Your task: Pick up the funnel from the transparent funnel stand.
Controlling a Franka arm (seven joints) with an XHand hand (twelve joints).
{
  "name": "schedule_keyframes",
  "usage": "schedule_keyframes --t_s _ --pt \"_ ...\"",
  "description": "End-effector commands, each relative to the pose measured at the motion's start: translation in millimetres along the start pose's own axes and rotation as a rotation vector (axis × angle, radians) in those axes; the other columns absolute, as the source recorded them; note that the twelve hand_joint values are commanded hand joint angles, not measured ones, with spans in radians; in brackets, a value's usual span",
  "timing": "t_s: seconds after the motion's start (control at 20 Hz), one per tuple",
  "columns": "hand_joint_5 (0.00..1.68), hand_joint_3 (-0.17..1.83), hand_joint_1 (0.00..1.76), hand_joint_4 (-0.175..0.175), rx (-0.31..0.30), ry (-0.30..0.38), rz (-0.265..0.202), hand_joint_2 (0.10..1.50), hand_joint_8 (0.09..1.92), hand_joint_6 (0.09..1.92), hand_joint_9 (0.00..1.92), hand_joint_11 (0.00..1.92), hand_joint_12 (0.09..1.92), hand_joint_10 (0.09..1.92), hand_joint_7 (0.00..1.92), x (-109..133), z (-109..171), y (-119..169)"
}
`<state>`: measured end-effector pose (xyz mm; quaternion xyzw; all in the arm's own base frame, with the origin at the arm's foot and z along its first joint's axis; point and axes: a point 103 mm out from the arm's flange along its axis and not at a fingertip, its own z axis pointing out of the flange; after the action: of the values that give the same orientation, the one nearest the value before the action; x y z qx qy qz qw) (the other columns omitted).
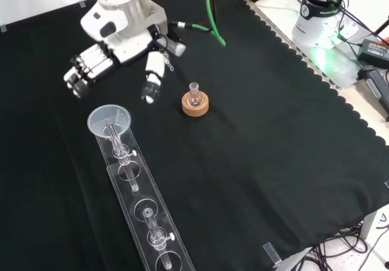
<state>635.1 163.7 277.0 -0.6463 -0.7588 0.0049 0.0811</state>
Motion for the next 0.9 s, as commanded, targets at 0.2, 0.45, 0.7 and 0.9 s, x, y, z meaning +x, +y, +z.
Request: schedule_keyframes --t_s 0.2,0.45,0.7,0.9 --pt "0.00 0.12 0.10 0.073 0.139 -0.056 0.040 0.82 0.09 0.09 0.00 0.00 0.74 0.09 0.00 -17.8 37.9 17.3" --pt "0.00 0.12 0.10 0.073 0.174 -0.016 0.064 0.82 0.09 0.09 0.00 0.00 0.74 0.09 0.00 -21.7 50.5 25.0" --pt "0.00 0.12 0.09 0.073 0.219 -0.047 0.053 0.82 0.09 0.09 0.00 0.00 0.74 0.09 0.00 -13.3 56.4 34.8" --pt "0.00 0.11 0.08 0.073 0.252 -0.047 0.057 0.83 0.09 0.09 0.00 0.00 0.77 0.09 0.00 -2.2 54.8 41.1"
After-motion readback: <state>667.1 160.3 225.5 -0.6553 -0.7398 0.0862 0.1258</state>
